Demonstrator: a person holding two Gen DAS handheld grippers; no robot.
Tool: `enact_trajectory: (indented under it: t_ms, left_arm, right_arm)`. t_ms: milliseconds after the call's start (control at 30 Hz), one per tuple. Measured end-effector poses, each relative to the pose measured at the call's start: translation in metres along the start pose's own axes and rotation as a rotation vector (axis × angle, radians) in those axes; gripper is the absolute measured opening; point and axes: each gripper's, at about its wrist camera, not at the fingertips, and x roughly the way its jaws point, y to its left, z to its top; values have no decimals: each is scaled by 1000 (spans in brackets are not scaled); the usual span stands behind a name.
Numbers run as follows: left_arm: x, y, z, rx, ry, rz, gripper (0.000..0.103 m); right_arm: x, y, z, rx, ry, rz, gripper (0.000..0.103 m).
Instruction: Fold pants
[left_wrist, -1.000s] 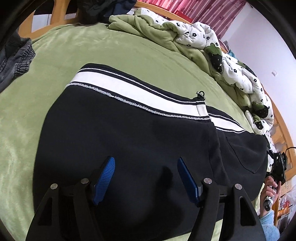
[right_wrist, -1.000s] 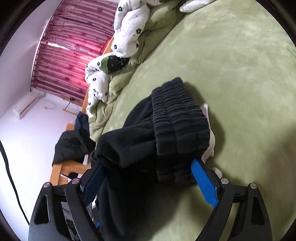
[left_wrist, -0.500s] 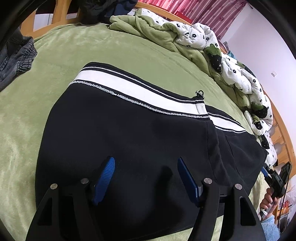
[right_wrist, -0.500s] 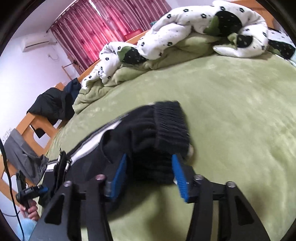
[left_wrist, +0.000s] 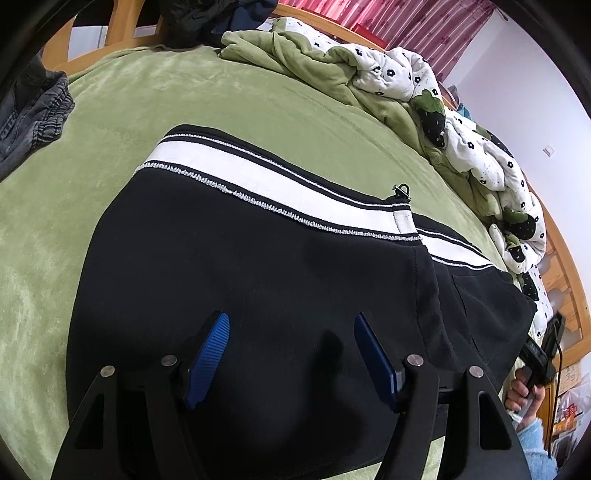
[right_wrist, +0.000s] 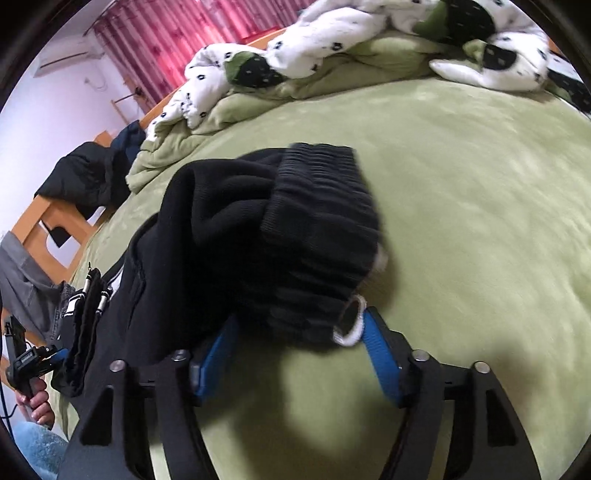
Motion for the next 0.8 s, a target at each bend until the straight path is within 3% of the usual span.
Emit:
enact_trajectory:
  t_ms: [33,167,267,333,400,567,667,800]
  left_arm:
    - [0,0,0,4,-1,4,68]
    - [1,0,3,9,0,18,68]
    - [0,-1,4,13,7,20,68]
    - [-1,1,5,23,5,25,68]
    - [1,3,5,27,5,23,68]
    - [2,1,4,33,-3,31,68]
    - [0,1,3,35,8,18,68]
    - [-2,3,2,42,8,-1,68]
  right_arm:
    - [6,5,4,-17,4,-19,68]
    - [15,23,10,-142,-31,-67,41]
    - [-9,36,16,-335,-122,-178,38]
    - [-31,38,19,-530,-200,-293,38]
    - [-40,31,24,-639,-207,-355,39]
    - [-22,4,14,-697,-57,-396,62]
    - [-28,-8,2,-612,-51,-358,69]
    - [-47,-27,-18,-510,-4,-368,69]
